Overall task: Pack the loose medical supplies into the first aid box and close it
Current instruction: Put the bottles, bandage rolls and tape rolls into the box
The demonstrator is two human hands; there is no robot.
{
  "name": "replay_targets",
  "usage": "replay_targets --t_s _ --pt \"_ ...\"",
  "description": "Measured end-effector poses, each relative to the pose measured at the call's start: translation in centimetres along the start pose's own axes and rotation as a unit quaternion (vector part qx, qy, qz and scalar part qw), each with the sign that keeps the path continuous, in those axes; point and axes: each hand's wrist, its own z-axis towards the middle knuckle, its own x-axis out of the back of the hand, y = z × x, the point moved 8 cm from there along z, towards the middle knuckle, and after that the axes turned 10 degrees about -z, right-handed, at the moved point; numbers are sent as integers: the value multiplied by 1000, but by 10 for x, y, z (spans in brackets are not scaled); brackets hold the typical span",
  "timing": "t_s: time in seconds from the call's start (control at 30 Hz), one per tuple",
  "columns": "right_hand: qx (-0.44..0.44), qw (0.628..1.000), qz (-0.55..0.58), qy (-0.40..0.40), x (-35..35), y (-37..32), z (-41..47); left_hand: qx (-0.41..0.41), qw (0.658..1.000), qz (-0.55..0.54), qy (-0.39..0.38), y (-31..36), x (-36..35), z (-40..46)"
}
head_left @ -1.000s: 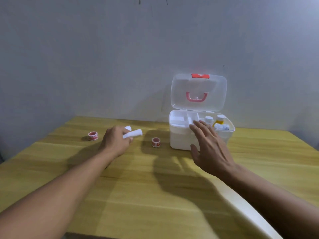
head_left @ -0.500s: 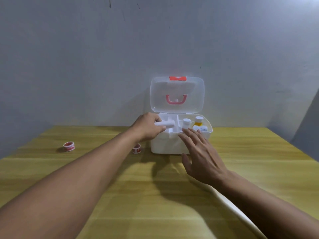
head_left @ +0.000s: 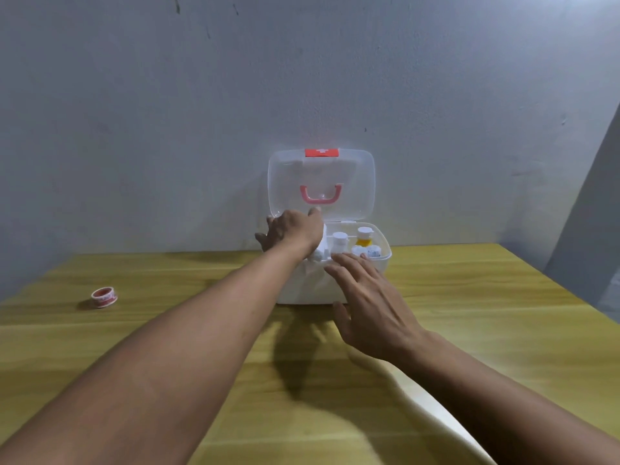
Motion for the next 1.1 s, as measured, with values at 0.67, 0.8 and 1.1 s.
replay_targets --t_s 0.67,0.8,1.1 --pt "-48 996 -80 -7 4 -33 30 -10 996 -20 -85 -109 39 -7" --pt "-40 996 -78 -31 -7 -37 24 -29 995 31 -95 -128 37 -8" --pt "-56 994 -85 -36 -23 -52 21 -30 993 112 22 -173 108 8"
